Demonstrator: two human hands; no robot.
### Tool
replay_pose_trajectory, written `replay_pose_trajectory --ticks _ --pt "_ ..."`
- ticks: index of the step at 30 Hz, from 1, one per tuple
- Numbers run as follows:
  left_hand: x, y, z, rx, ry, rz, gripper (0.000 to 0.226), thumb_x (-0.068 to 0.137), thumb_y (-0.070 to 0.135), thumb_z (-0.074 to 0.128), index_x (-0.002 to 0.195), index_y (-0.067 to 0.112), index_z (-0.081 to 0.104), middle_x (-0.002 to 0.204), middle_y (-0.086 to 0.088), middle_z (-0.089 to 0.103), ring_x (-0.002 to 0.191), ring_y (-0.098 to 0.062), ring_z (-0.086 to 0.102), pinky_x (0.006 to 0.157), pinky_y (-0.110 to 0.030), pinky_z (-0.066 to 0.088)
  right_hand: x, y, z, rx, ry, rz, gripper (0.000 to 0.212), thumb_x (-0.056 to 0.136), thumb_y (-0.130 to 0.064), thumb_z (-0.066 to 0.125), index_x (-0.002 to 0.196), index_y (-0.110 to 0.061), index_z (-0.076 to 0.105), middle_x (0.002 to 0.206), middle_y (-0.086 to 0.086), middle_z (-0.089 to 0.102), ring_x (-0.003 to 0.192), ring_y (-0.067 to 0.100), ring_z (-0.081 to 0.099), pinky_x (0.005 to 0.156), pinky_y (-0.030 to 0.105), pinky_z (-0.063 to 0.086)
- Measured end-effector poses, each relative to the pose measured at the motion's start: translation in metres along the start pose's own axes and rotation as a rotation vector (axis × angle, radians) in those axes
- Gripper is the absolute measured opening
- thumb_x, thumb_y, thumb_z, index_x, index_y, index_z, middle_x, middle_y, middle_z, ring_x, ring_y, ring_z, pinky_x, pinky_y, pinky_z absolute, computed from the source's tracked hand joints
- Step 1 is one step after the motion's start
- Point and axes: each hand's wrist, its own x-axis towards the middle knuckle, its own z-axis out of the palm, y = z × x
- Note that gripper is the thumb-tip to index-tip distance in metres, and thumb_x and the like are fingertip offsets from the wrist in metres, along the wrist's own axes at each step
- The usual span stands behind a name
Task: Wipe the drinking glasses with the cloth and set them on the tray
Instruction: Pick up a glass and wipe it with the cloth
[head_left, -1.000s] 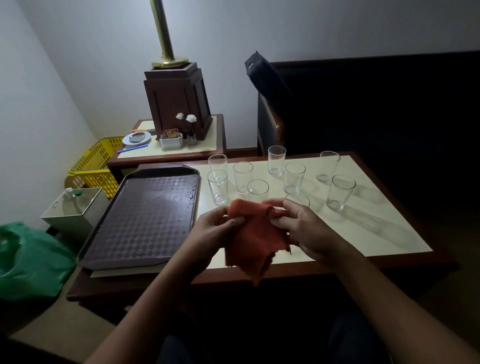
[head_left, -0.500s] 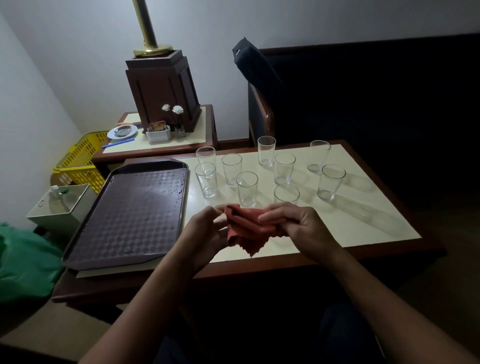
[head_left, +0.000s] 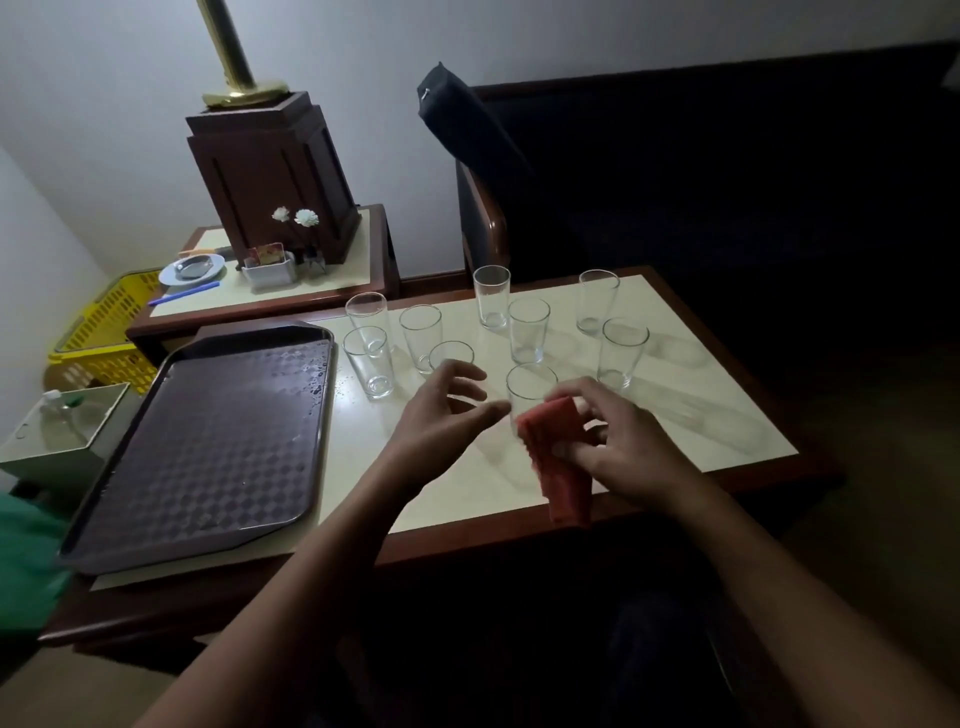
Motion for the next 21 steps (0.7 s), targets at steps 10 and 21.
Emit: replay_pose_trajectory --ticks 10,21 --pt "0.069 -0.081 0.087 0.188 0.038 -0.049 0.113 0.062 0.046 0.097 0.155 0.022 0.039 0.155 -0.005 0.049 0.143 -0.022 0.046 0.115 -0.040 0.042 0.004 0.028 -0.055 0.155 0.299 0.089 0.055 0.081 -0.022 0.091 0.122 -0.035 0.057 0.108 -0.002 0.077 0.098 0.008 0.075 0.086 0.024 0.059" --pt "0.005 -0.073 0.038 0.097 0.084 0.199 0.062 0.070 0.024 0.093 0.122 0.035 0.061 0.114 0.014 0.071 0.113 -0.001 0.064 0.095 -0.034 0.055 0.005 -0.004 -0.013 0.216 0.365 -0.197 0.020 0.095 -0.010 0.075 0.109 -0.022 0.066 0.118 -0.018 0.075 0.109 0.001 0.072 0.092 0.027 0.062"
